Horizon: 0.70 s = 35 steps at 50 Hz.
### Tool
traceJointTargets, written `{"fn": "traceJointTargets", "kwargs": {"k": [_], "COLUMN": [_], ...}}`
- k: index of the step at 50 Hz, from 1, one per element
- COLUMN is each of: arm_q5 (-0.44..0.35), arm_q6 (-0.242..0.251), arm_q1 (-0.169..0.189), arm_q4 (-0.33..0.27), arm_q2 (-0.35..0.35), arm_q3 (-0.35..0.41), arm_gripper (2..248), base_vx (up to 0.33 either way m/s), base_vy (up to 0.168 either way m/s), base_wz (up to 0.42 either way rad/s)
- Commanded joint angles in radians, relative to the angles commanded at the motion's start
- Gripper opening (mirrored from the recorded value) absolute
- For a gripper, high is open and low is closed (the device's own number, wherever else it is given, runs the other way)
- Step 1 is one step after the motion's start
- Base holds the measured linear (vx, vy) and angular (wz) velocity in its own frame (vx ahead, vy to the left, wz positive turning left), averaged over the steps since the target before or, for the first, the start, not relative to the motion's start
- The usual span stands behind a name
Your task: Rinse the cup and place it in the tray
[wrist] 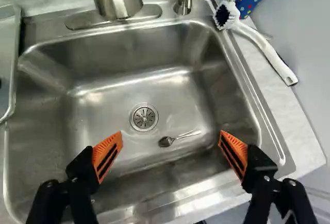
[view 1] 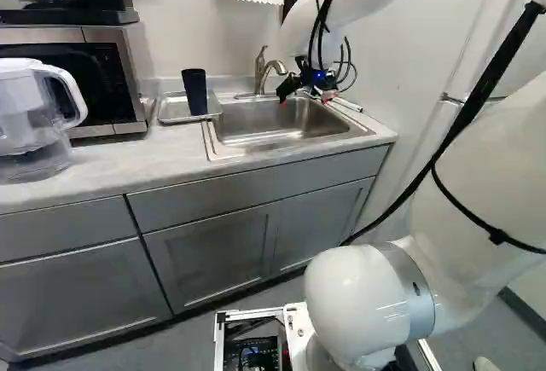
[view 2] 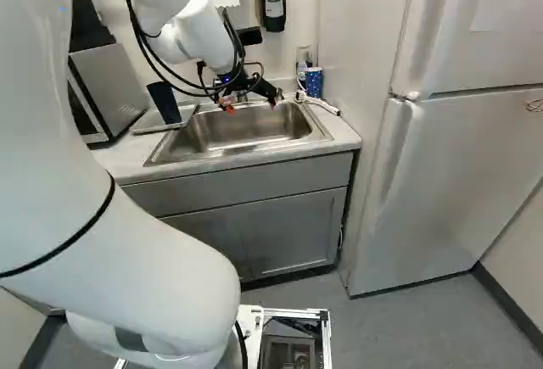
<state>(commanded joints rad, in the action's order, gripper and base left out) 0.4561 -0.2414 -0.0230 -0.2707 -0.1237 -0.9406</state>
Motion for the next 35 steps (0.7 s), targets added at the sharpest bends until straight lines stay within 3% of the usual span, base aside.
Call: {"fn": "traceJointTargets", "kwargs": {"k": [35], "arm_q5": [0.018], "arm_q6": [0.000], "arm_q1": [0.000], "arm_q4": [0.009], "arm_q2": [0.000], "arm_q3": [0.000], "arm_gripper": [247], "base_vx": [0.000], "base_vy": [0.000], "base_wz": [0.000]}}
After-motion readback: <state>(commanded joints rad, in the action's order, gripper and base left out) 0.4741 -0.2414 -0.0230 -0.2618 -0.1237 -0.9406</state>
